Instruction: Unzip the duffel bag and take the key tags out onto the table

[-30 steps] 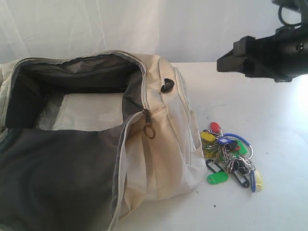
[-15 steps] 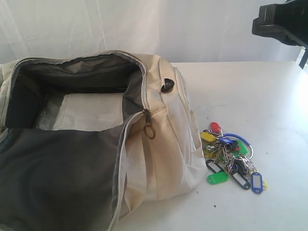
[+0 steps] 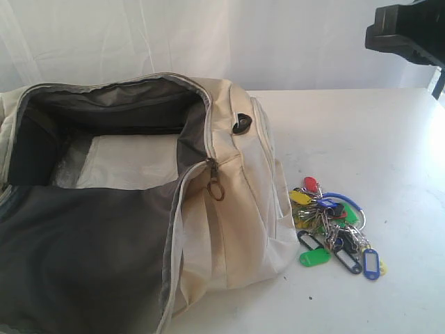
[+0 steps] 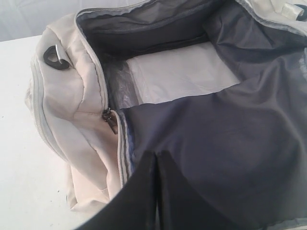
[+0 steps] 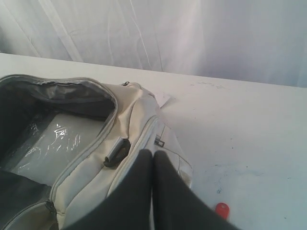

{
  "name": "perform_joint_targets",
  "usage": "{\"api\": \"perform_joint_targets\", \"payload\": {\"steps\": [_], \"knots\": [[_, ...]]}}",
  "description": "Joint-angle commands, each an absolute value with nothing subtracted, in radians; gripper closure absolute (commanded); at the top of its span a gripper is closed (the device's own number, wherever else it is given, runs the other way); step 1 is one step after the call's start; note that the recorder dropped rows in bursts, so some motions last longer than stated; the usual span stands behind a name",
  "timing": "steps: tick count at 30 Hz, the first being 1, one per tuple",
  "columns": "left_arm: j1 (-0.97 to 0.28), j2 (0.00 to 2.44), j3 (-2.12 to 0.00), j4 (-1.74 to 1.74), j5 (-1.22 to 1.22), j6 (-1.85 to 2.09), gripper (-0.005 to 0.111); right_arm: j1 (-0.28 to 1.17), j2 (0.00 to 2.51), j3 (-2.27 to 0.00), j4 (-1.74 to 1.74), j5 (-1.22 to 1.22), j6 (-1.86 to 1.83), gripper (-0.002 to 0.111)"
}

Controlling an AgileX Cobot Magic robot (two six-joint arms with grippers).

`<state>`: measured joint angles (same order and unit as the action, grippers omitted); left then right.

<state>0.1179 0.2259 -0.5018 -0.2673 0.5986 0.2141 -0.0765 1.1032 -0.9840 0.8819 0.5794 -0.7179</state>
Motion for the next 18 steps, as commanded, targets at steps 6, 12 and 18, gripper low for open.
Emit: {"api": "perform_joint_targets", "payload": {"steps": [6,12,18], "knots": [[0.113,0.153,-0.498,-0.276,0.605,0.209,0.107,-0.081,1.097,-0.988,0.885,0.570,-0.726,0.108],[0.064,0.000,-0.498,-0.268,0.603,0.217,0.107,-0.081,1.097,-0.988,0.884,0.573,-0.726,0.108],[0.003,0.000,-0.483,-0.276,0.565,0.288,0.107,-0.081,1.095,-0.988,0.884,0.575,-0.726,0.108]]}}
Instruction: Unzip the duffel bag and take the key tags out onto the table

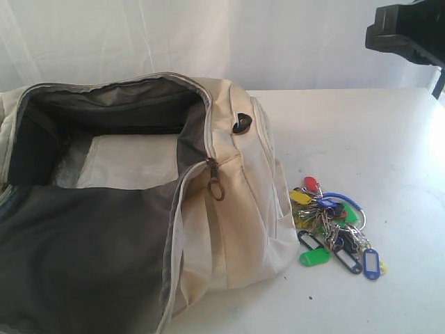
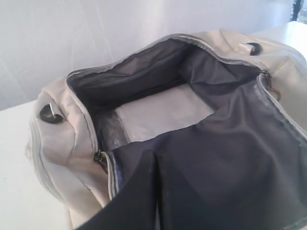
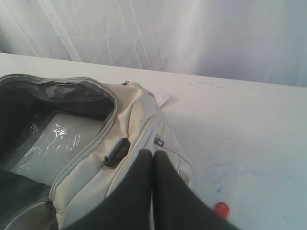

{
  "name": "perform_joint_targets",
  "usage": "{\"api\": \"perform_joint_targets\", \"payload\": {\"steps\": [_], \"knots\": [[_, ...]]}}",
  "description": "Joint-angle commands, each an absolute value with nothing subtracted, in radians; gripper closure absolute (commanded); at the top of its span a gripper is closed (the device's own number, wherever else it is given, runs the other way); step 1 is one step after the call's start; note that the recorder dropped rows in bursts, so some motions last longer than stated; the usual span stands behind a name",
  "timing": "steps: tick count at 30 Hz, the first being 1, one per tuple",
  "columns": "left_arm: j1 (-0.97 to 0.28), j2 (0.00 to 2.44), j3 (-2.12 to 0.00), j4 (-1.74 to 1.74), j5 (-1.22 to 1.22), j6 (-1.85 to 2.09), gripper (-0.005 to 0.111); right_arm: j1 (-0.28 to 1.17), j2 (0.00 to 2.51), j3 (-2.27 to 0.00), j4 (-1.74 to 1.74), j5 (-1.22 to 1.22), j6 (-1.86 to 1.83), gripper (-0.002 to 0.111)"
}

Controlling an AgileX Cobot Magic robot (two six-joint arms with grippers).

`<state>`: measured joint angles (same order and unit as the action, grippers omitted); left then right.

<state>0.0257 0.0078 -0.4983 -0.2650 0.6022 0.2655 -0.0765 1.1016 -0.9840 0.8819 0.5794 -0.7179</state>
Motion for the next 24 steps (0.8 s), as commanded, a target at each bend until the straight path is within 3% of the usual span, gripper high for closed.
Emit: {"api": "perform_joint_targets", "payload": {"steps": [1,7,18,24], "knots": [[-0.001,0.000,-0.465,-0.279,0.526,0.288,0.107,-0.081,1.095,-0.988,0.884,0.575,-0.726,0.108],[-0.001,0.000,-0.314,-0.392,0.197,0.283,0.107,-0.081,1.095,-0.988,0.884,0.571,-0.726,0.108],[-0.001,0.000,-0.211,-0.412,0.150,0.184,0.107,-0.081,1.095,-0.988,0.884,0.574,-0.738,0.108],[-0.001,0.000,-0.105,-0.204,0.141,0.000,0.107,-0.081,1.095,-0.988,0.884,0.574,-0.738,0.108]]}}
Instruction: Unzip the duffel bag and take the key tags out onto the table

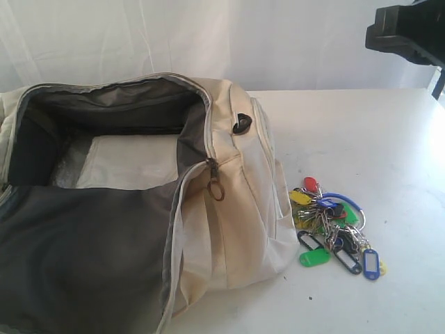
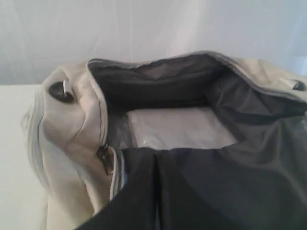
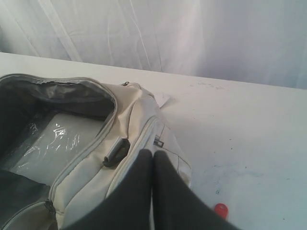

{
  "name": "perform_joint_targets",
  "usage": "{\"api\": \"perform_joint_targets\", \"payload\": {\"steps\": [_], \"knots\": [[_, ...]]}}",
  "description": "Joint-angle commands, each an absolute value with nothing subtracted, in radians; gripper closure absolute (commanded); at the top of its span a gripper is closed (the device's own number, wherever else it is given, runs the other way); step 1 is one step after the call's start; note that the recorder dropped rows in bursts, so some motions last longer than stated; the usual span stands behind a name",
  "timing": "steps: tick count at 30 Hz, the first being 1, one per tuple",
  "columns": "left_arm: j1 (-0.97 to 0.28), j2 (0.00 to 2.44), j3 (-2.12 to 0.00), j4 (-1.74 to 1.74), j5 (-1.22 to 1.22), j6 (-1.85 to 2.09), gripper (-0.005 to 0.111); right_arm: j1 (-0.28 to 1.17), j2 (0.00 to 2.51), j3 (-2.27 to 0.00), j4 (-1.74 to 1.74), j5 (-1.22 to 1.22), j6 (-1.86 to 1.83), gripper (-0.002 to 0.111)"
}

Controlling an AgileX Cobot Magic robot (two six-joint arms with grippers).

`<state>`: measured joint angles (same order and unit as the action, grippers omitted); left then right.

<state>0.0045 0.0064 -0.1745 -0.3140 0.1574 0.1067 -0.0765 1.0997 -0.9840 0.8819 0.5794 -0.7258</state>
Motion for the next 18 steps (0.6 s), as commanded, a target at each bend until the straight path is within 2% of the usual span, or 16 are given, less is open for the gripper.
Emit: {"api": "perform_joint_targets", "payload": {"steps": [1,7,9,18], "knots": [[-0.001,0.000,-0.088,-0.181,0.141,-0.005,0.107,-0.081,1.095,-0.988,0.884,0.574,-0.738,0.108],[-0.001,0.000,0.000,-0.057,0.136,-0.122,0.107,-0.081,1.095,-0.988,0.884,0.574,-0.738,0.108],[-0.001,0.000,0.000,-0.032,0.234,-0.163,0.107,-0.081,1.095,-0.988,0.884,0.574,-0.738,0.108],[-0.001,0.000,0.000,-0.032,0.229,-0.064,0.107,-0.081,1.095,-0.988,0.884,0.574,-0.738,0.108]]}}
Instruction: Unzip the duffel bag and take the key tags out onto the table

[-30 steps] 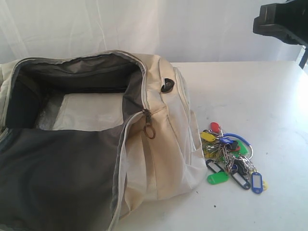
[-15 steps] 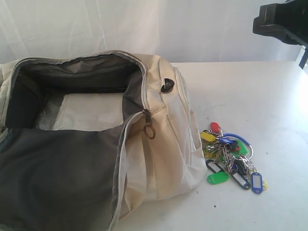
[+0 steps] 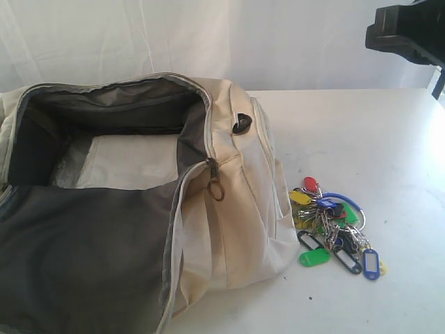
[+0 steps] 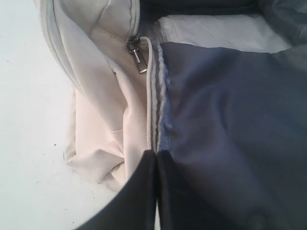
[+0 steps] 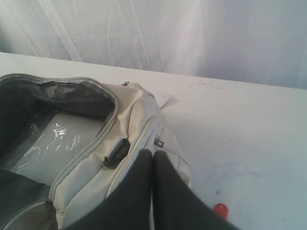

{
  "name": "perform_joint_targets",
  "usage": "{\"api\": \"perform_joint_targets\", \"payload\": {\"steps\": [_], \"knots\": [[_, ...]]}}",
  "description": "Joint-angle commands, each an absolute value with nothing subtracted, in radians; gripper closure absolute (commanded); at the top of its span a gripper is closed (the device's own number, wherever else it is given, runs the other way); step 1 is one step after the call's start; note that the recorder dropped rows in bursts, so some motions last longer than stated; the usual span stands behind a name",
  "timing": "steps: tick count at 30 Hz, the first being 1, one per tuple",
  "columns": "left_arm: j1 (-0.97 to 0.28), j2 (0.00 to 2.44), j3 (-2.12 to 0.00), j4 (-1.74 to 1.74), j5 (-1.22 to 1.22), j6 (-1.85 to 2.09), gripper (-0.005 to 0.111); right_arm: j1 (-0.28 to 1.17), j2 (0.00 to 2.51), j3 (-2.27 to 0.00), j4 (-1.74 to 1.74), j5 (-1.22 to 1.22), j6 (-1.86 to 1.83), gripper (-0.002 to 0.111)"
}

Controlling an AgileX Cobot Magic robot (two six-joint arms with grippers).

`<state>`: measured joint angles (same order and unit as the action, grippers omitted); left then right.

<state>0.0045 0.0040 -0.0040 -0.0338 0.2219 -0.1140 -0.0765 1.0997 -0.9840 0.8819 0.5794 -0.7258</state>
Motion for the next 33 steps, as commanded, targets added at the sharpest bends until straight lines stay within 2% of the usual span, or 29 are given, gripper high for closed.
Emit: {"api": "perform_joint_targets", "payload": {"steps": [1,27,33], "knots": [[-0.001,0.000,0.000,-0.032,0.229,-0.049,0.107,-0.081,1.095,-0.988,0.884,0.574,-0.738,0.108],[0.038,0.000,0.000,-0.021,0.233,-0.053,0.107,-0.081,1.095,-0.988,0.884,0.574,-0.738,0.108],[0.038,0.000,0.000,-0.021,0.233,-0.161,0.107,-0.081,1.095,-0.988,0.884,0.574,-0.738,0.108]]}}
